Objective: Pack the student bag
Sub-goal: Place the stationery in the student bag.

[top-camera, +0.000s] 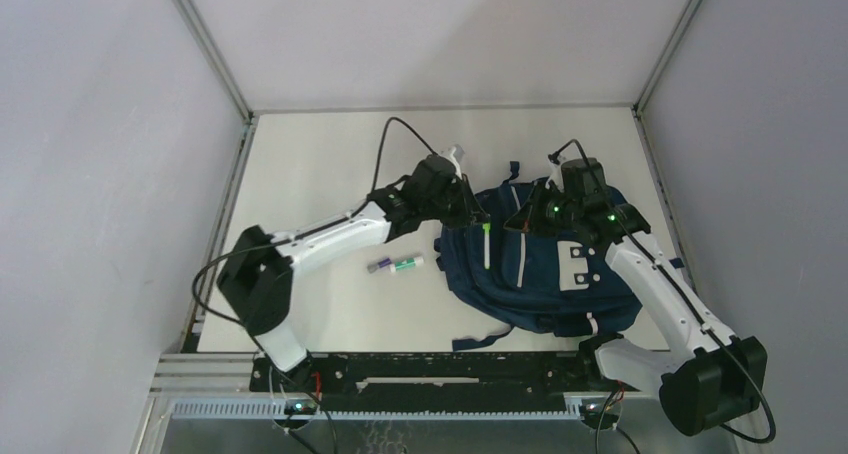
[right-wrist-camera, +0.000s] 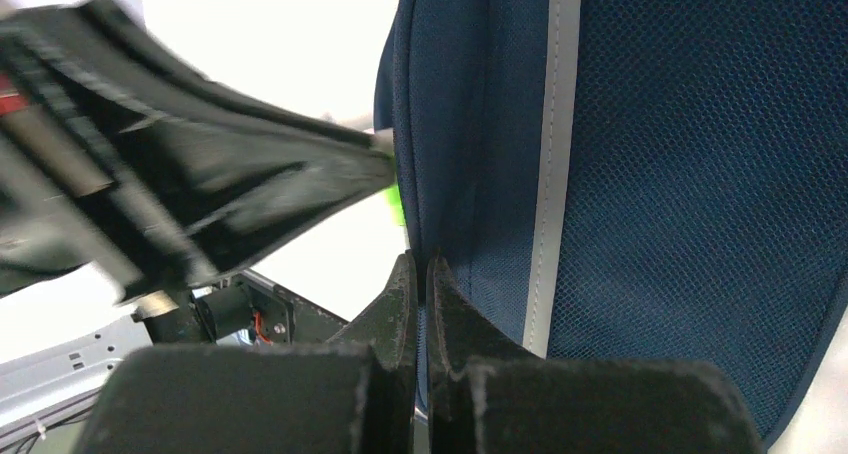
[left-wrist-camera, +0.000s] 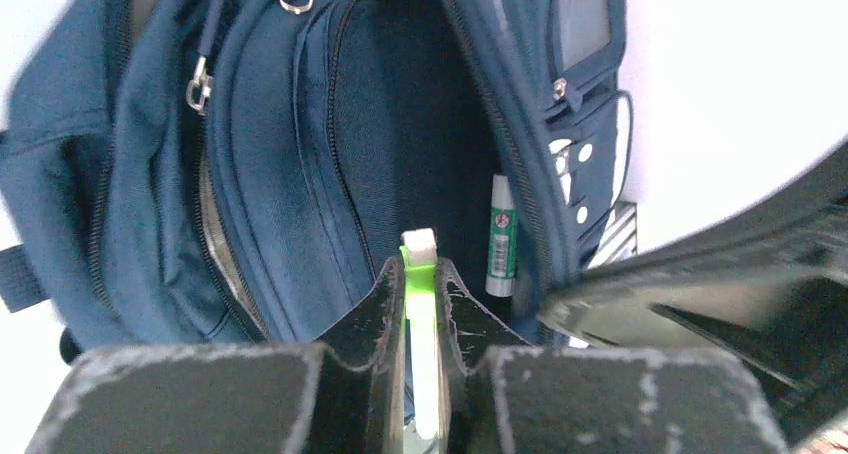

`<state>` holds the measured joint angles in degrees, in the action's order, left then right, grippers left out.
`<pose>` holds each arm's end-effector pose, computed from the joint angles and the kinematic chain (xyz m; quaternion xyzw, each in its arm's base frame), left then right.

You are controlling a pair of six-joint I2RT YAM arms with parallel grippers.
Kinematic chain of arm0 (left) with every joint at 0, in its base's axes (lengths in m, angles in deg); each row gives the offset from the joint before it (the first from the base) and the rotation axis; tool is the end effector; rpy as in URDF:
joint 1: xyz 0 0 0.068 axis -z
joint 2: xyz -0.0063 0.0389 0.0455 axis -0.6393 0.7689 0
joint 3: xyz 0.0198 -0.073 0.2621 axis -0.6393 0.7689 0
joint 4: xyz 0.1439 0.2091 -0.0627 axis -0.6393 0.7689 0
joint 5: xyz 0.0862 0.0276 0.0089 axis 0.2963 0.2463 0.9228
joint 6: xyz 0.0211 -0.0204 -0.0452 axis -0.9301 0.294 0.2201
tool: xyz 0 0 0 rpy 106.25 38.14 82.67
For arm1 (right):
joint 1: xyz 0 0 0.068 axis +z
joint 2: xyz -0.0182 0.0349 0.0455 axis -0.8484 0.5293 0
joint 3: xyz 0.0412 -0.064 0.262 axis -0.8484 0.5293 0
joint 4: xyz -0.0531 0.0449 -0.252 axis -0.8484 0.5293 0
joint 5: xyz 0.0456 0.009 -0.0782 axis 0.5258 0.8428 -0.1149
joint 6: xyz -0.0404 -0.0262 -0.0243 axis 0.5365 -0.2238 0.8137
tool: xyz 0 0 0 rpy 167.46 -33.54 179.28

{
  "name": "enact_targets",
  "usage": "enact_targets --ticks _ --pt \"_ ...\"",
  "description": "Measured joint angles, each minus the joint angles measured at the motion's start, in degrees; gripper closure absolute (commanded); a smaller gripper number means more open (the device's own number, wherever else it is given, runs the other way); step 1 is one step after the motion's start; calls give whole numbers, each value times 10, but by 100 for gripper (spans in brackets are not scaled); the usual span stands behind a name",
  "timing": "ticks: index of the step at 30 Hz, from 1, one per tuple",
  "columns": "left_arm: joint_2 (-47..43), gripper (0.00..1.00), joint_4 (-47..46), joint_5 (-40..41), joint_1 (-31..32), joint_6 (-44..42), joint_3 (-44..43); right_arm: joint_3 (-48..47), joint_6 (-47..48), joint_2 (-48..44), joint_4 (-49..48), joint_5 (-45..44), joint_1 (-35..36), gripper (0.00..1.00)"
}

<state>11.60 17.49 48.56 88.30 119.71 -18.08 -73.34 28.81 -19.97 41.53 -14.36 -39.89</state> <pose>0.2504 -0.2896 0.2813 0.0155 0.8804 -0.3904 0.2687 0.2119 0.0826 0.2975 0.0385 0.9101 0.3092 0.2731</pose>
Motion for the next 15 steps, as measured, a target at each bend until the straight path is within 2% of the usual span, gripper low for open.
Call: enact_targets --ticks 2,6,7,9,11,12,14,15 --pt "31 99 -12 -26 0 10 -6 0 0 -4 1 -1 0 100" --pt "77 56 -25 -64 1 26 -26 0 0 -14 5 -3 0 100" --pt "84 50 -30 -73 1 28 -31 0 0 -16 6 -5 0 100" --pt "89 43 -36 -87 2 33 -35 0 0 -16 6 -7 0 100" --pt "89 44 -46 -93 3 35 -35 0 0 -16 7 -7 0 100" --pt "89 48 -48 -94 3 35 -35 0 0 -16 7 -7 0 100" --pt "88 67 -49 -97 3 34 -35 0 0 -16 7 -7 0 100" --pt "87 70 -50 -98 3 33 -35 0 0 -15 6 -7 0 100"
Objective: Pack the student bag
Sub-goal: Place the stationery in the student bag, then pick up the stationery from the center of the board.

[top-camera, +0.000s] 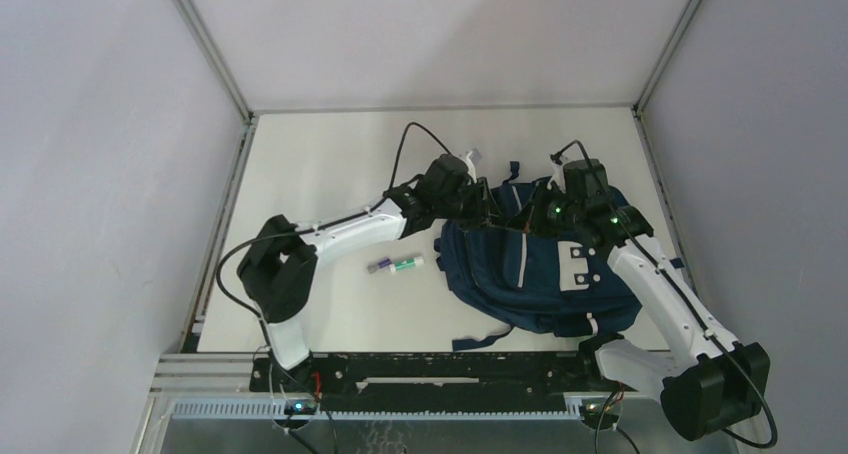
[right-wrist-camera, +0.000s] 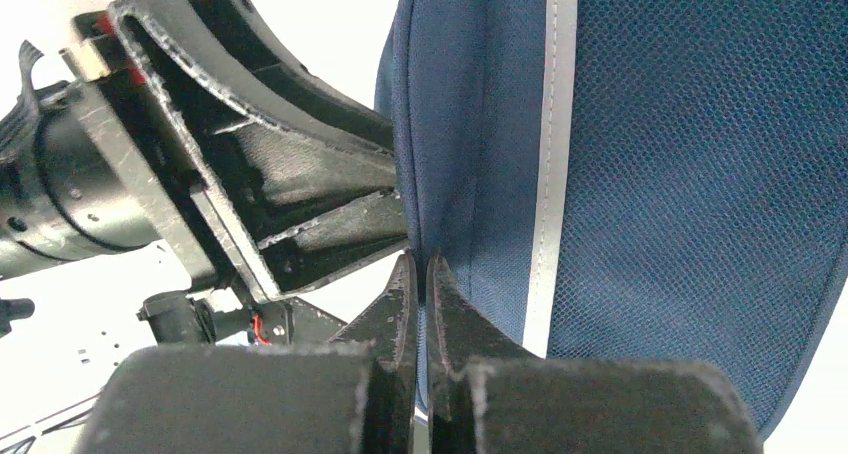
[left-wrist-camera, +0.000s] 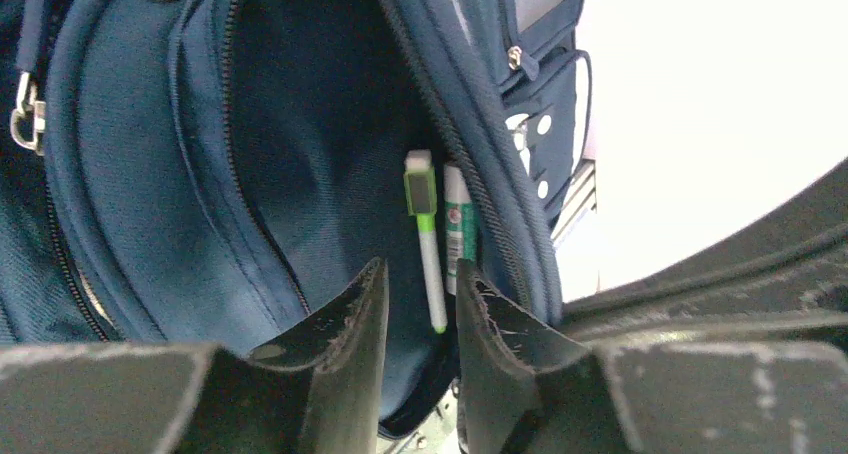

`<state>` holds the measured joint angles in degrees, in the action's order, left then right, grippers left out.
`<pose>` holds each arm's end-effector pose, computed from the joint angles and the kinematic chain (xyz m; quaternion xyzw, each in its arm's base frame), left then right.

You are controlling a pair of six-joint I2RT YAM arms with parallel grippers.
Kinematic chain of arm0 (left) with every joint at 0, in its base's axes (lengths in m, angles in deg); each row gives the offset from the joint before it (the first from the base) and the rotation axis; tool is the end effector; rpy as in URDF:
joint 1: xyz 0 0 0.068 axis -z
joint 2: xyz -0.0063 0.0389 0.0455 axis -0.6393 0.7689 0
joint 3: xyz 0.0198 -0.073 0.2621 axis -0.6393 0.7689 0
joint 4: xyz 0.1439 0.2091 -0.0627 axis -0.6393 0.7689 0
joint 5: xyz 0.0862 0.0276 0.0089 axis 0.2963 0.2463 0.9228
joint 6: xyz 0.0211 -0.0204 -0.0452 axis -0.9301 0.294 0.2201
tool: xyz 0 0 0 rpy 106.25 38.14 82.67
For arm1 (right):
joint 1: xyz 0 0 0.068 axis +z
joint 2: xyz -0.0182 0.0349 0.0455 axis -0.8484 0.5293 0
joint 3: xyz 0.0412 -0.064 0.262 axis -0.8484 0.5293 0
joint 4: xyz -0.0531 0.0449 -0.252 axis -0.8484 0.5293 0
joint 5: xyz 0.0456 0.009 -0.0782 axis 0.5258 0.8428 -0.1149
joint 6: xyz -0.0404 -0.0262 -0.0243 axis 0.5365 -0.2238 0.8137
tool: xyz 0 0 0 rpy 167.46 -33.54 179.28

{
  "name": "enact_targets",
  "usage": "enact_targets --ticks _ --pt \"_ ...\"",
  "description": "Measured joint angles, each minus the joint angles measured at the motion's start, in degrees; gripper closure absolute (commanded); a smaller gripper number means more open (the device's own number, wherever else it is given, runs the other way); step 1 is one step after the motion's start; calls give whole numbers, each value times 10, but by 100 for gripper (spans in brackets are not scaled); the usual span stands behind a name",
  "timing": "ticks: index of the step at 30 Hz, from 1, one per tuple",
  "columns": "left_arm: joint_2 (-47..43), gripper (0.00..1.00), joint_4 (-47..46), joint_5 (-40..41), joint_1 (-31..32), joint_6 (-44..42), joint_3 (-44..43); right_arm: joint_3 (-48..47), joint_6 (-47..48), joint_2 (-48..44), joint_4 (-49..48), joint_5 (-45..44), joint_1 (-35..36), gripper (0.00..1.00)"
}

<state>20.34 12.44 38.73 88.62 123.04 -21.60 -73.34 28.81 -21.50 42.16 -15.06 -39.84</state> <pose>0.2668 -0.3208 0.2527 0.0327 0.8752 -0.4418 0.1941 0.2066 0.0807 0.3020 0.0389 0.9080 0.3070 0.2824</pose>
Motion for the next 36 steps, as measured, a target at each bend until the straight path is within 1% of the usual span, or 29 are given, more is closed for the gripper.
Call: enact_targets --ticks 2,4,7,9,11,15,19,23,29,36 --pt "-7 71 0 -4 0 -11 1 0 0 2 -1 0 1 100" --pt "-29 69 9 -2 0 -35 9 0 0 3 -1 0 3 100" --pt "-92 60 27 9 -4 -75 45 0 0 4 -1 -1 3 100" --pt "-146 49 45 14 -11 -108 80 0 0 4 -1 -2 4 100" --pt "-188 41 72 29 -21 -152 104 0 0 5 -1 -2 4 100" --pt "-218 33 144 109 -33 -251 125 0 -1 11 -3 -1 6 100" --pt "-200 33 216 149 -35 -338 139 0 -2 21 -9 2 7 100" --pt "-156 35 250 175 -33 -401 139 0 -4 27 -12 5 8 100" --pt "-108 36 263 194 -33 -466 138 0 -5 27 -13 5 10 100" --pt "-64 37 249 199 -33 -495 138 0 -4 30 -13 8 10 100"
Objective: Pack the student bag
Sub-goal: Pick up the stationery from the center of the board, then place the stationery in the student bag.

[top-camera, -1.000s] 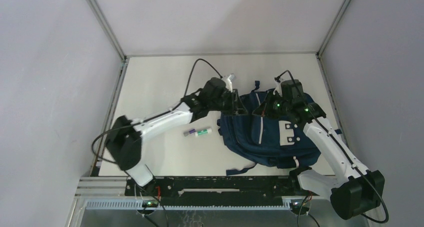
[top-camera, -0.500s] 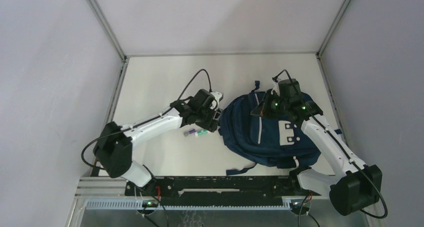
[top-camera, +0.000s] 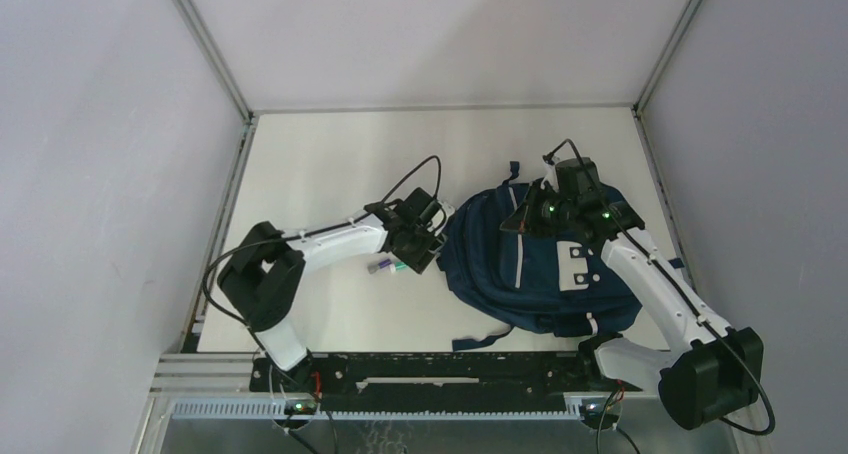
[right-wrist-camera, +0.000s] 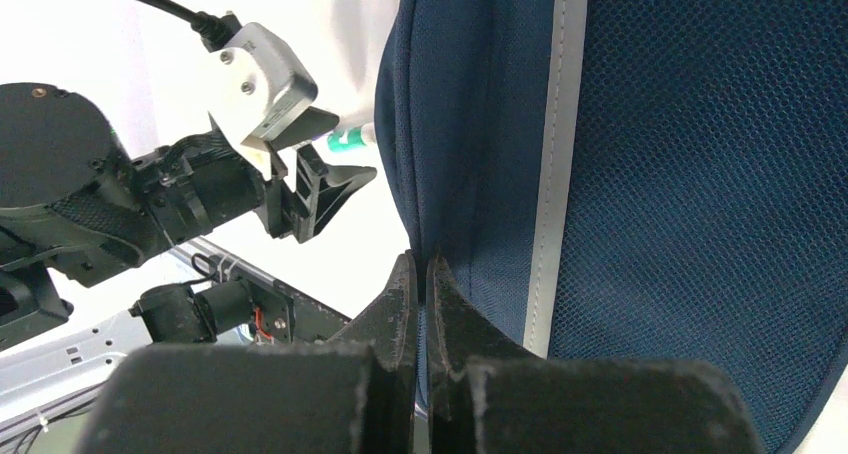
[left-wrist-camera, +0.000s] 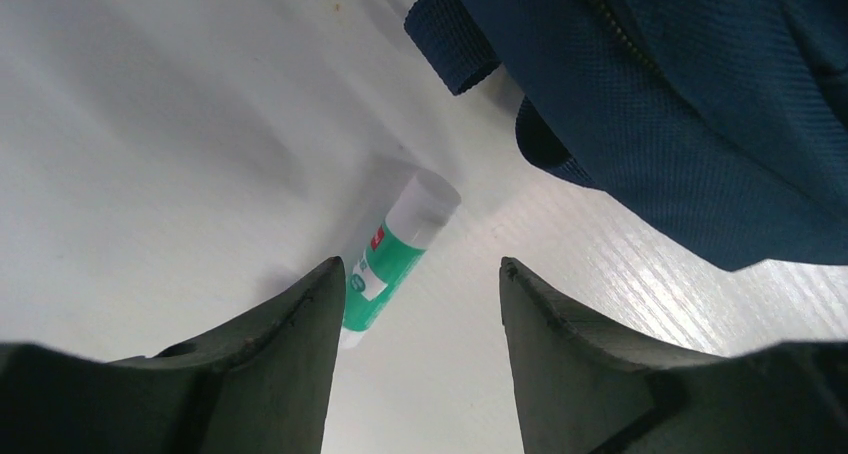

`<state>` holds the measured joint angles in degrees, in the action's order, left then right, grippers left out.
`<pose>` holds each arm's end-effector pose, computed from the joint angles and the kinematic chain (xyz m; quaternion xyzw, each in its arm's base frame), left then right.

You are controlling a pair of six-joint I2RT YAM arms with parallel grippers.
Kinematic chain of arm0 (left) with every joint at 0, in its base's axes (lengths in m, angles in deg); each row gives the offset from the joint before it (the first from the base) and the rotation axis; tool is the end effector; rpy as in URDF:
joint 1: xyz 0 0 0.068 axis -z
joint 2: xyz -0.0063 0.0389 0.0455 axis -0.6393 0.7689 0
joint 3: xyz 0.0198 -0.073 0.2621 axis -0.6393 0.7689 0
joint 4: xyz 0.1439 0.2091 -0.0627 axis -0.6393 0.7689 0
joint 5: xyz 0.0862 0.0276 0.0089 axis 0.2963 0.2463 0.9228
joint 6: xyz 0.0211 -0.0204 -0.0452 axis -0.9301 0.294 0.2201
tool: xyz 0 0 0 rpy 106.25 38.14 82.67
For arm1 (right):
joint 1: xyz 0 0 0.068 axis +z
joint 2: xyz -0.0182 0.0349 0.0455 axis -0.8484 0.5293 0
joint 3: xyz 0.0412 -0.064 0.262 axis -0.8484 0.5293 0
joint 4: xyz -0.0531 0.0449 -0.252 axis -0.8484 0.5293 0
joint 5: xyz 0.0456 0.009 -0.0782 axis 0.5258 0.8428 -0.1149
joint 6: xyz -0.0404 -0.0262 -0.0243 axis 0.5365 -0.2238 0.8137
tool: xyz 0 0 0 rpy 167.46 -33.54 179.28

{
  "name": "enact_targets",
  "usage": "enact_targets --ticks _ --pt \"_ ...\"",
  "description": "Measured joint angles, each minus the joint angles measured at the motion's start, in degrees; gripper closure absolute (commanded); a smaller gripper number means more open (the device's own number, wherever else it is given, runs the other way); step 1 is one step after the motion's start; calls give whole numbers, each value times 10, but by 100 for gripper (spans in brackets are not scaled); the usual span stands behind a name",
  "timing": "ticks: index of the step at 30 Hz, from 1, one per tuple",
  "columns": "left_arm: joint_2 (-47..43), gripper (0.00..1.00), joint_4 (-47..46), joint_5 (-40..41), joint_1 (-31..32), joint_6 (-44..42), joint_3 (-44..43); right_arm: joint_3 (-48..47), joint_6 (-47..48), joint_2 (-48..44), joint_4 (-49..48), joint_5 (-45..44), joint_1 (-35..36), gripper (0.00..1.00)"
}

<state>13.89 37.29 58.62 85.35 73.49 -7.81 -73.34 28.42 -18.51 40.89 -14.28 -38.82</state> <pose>0.2347 -0.2366 0.1872 0.3426 0.9158 -0.0599 0.2009 0.2155 0.0884 0.2930 0.0343 0.9128 0.3109 0.2627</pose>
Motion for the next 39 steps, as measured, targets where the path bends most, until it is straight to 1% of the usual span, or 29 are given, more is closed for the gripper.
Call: enact_targets --ticks 6,9,10,15,17,18,21,24,26,28,31,34,39 --pt "29 43 -12 -1 -5 -9 0 0 0 2 0 2 0 100" --pt "45 50 -15 -4 -8 -9 0 0 0 2 0 2 0 100" --pt "50 53 -16 -8 -8 -8 0 0 0 2 0 2 0 100" --pt "52 78 -23 -23 -10 -2 -2 0 0 2 0 2 0 100" --pt "50 95 -23 -32 -10 8 -2 0 0 2 0 2 0 100" --pt "46 99 -19 -37 -10 13 -2 0 0 2 0 2 0 100" --pt "14 100 -3 -39 -10 40 -2 0 0 2 0 1 0 100" --pt "-45 100 11 -54 -21 76 -3 0 0 2 0 1 0 100" --pt "-90 100 8 -92 -43 115 -16 0 0 2 0 1 0 100" --pt "-112 100 -12 -138 -59 159 -36 0 0 2 0 1 0 100" --pt "-120 100 -108 -211 -69 247 -51 0 -3 2 1 -2 1 100" --pt "-101 100 -213 -267 -52 339 -51 0 -6 2 1 -5 4 100" --pt "-45 100 -340 -297 -17 445 -50 0 -9 -1 2 -13 10 100"
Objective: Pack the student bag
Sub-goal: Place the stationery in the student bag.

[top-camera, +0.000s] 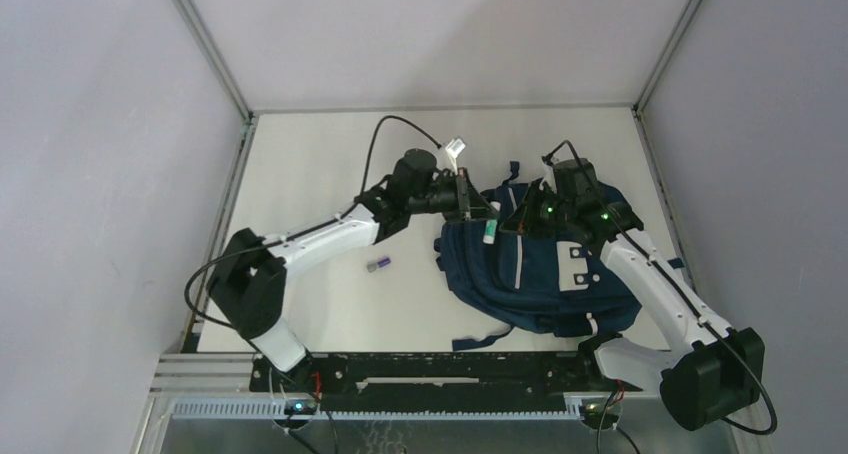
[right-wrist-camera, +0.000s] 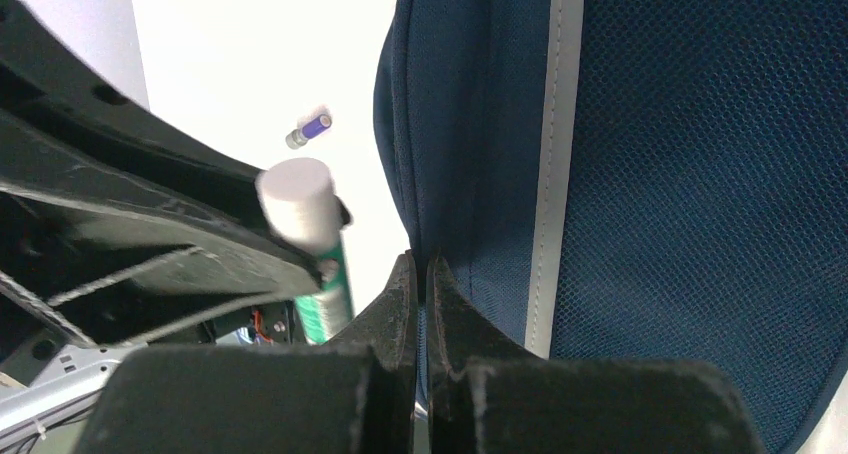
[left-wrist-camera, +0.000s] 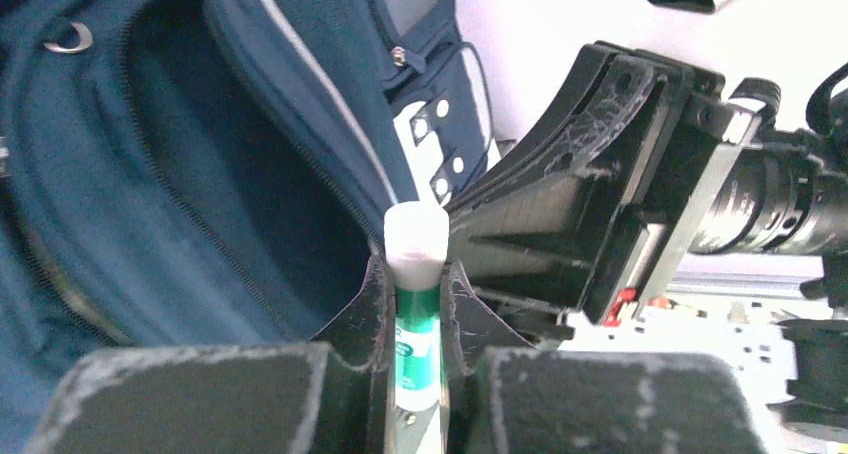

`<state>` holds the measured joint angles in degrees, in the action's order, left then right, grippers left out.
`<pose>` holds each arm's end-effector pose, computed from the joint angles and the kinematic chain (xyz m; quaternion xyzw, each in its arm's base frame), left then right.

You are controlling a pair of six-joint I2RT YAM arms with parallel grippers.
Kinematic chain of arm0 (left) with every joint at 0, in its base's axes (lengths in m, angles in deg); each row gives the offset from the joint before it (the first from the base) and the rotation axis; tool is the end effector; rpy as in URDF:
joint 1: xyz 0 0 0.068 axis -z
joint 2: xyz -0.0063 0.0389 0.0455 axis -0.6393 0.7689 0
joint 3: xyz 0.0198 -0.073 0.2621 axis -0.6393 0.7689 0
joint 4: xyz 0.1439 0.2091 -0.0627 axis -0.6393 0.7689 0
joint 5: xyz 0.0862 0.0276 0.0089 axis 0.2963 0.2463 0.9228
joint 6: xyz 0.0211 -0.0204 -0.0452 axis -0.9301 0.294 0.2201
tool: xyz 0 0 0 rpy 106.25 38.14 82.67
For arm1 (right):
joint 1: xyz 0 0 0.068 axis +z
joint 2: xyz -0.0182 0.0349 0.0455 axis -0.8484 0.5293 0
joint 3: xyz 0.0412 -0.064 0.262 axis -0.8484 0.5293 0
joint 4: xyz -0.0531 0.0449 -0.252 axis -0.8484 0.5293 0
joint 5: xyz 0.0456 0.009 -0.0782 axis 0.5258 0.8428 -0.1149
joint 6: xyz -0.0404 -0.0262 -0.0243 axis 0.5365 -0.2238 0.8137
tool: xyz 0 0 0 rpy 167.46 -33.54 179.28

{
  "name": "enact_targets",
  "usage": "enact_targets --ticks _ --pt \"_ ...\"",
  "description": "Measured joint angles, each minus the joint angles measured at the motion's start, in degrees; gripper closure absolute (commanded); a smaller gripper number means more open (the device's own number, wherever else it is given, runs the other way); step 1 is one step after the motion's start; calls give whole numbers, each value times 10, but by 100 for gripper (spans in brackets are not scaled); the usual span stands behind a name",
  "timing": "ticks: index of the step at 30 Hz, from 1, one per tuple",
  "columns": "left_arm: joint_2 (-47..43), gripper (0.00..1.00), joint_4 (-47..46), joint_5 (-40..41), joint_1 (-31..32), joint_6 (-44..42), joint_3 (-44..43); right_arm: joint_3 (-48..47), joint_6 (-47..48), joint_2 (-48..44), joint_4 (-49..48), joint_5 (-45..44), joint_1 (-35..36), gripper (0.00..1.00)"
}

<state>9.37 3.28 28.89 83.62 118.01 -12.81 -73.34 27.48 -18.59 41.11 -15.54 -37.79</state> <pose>0.2610 -0.2728 0.2888 0.0944 0.8141 -0.5209 0.2388 0.2138 0.0915 0.2929 0.0380 0.9145 0.3063 0.2615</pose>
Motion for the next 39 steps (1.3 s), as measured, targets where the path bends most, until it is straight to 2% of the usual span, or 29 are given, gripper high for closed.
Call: enact_targets --ticks 6,17,28,39 --pt "53 100 -90 -1 16 73 0 0 -1 -3 5 -9 1 100" --pt "63 100 -168 6 11 117 46 0 -1 -6 15 -19 2 100" --pt "49 100 -170 34 1 123 91 0 -1 -6 13 -14 3 100" --pt "50 100 -172 35 -1 136 93 0 -1 -9 13 -14 4 100"
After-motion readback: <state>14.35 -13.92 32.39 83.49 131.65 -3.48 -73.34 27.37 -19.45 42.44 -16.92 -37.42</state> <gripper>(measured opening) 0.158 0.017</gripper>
